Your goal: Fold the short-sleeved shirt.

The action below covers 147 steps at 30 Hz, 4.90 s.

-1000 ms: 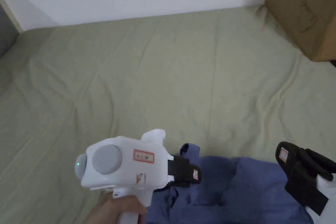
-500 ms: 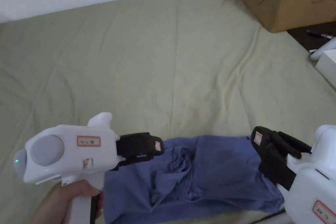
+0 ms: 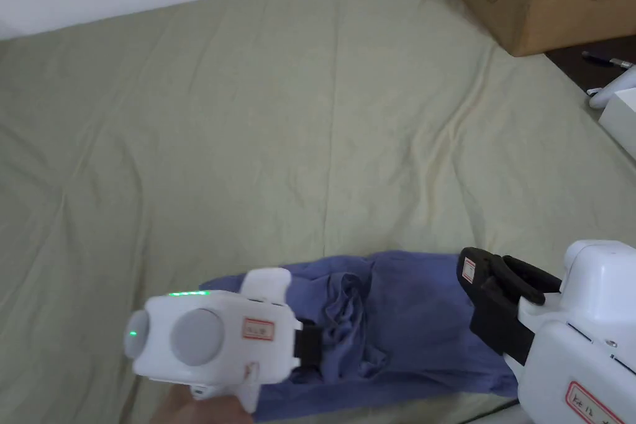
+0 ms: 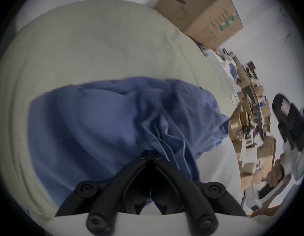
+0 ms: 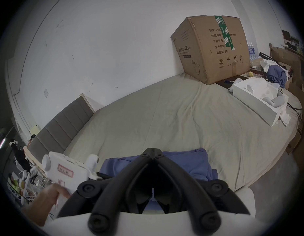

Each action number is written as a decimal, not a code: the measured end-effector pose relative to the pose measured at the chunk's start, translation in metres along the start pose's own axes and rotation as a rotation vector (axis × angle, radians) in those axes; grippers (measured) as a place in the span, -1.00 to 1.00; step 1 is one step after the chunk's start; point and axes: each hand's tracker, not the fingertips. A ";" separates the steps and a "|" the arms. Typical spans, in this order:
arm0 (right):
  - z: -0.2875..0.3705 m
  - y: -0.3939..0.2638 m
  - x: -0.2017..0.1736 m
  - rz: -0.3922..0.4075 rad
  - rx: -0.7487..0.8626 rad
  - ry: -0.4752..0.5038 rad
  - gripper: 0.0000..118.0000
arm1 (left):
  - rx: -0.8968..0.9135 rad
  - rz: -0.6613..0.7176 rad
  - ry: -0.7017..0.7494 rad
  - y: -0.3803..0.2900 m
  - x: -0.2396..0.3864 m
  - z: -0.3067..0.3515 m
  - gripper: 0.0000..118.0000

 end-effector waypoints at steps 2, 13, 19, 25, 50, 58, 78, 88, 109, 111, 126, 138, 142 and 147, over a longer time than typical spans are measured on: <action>0.001 0.000 0.001 -0.001 -0.002 -0.011 -1.00 | 0.002 -0.067 0.023 -0.002 0.016 -0.011 -1.00; -0.003 0.001 -0.010 0.037 -0.022 -0.011 -1.00 | 0.260 0.104 -0.208 -0.011 -0.055 0.074 -0.36; -0.019 0.002 -0.020 0.055 -0.053 -0.009 -1.00 | 0.410 0.348 -0.366 -0.036 -0.167 0.115 0.99; -0.037 0.001 -0.037 0.073 -0.088 -0.011 -1.00 | 0.325 0.475 -0.484 -0.038 -0.216 0.088 0.99; -0.013 0.012 -0.086 0.213 0.182 -0.123 -1.00 | 0.194 0.508 -0.430 -0.013 -0.226 0.075 -0.93; 0.001 0.010 -0.078 0.202 0.176 -0.131 -1.00 | 0.252 0.546 -0.136 -0.042 -0.276 0.190 -0.93; 0.005 0.005 -0.023 0.040 0.104 -0.149 -1.00 | -0.004 0.053 -0.006 0.081 -0.009 0.063 -0.81; 0.009 0.005 0.012 0.002 0.047 -0.178 -1.00 | 0.081 0.034 -0.126 0.073 -0.003 0.084 0.97; -0.004 -0.009 0.009 0.060 -0.040 -0.157 -1.00 | -0.008 0.097 -0.148 -0.002 0.016 -0.026 -0.98; -0.007 -0.011 0.005 0.079 -0.047 -0.154 -1.00 | -0.053 0.035 -0.145 -0.005 0.029 -0.034 -0.98; -0.138 -0.085 -0.090 0.201 -0.259 0.025 -1.00 | 0.224 0.385 -0.056 -0.065 -0.128 0.136 0.64; -0.161 -0.111 -0.088 0.268 -0.288 -0.043 -1.00 | 0.095 0.496 -0.459 -0.005 -0.207 0.043 0.99; -0.161 -0.109 -0.088 0.282 -0.297 -0.046 -1.00 | 0.128 0.464 -0.690 0.011 -0.208 0.017 0.99; -0.159 -0.105 -0.086 0.221 -0.302 -0.045 -1.00 | 0.033 0.412 -0.651 0.020 -0.191 -0.013 -0.14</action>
